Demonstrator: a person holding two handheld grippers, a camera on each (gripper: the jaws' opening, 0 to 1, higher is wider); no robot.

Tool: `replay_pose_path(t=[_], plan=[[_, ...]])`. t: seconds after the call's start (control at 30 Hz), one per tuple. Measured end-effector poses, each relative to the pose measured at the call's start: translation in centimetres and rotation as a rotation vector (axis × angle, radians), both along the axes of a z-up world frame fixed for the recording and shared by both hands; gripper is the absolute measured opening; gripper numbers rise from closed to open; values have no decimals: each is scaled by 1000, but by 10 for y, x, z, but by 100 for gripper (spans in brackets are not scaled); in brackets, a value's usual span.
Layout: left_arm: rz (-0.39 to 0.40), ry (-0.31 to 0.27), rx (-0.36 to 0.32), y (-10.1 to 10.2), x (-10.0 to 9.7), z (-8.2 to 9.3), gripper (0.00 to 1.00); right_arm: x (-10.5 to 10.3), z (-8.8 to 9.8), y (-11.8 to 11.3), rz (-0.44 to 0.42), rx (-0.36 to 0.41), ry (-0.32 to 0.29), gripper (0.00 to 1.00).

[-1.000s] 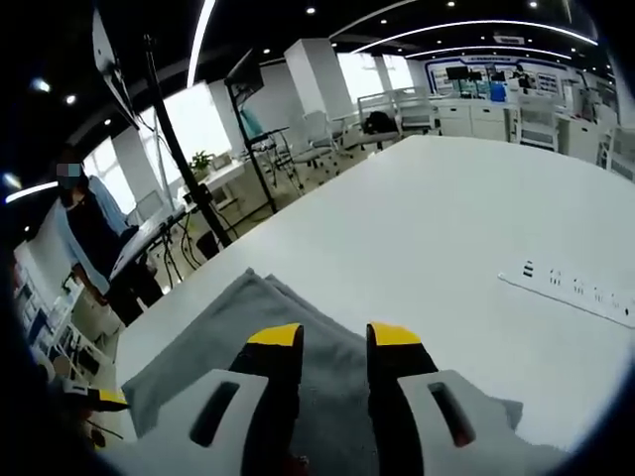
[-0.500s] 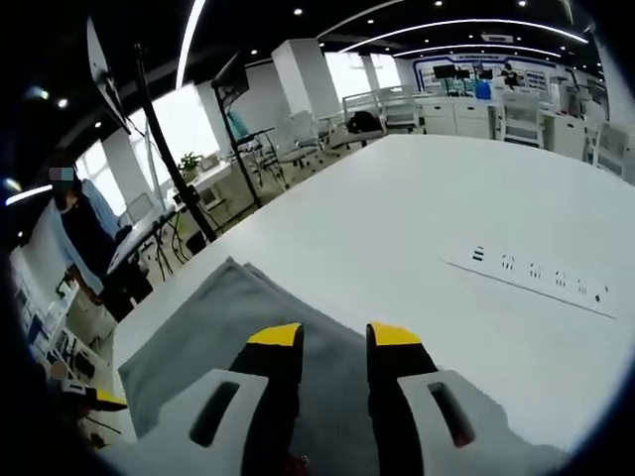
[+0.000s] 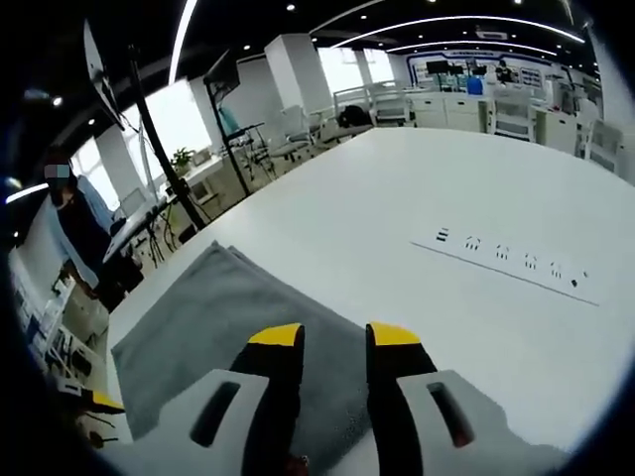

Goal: Fold the towel on the table until its edges align and the towel forms a compact rectangular stack.

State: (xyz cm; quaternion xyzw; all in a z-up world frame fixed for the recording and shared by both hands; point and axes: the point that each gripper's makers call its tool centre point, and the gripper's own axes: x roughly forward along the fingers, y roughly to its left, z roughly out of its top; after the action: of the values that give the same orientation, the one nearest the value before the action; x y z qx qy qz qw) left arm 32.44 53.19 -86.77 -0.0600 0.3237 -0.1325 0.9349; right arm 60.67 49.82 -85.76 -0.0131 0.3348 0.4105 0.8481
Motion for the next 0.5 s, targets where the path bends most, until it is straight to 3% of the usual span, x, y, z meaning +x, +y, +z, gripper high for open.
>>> replay_pose_path(t=[0.5], plan=[[-98,29,-10,-42,6,-11,64,1,-26,-14,7,-47,27,22]])
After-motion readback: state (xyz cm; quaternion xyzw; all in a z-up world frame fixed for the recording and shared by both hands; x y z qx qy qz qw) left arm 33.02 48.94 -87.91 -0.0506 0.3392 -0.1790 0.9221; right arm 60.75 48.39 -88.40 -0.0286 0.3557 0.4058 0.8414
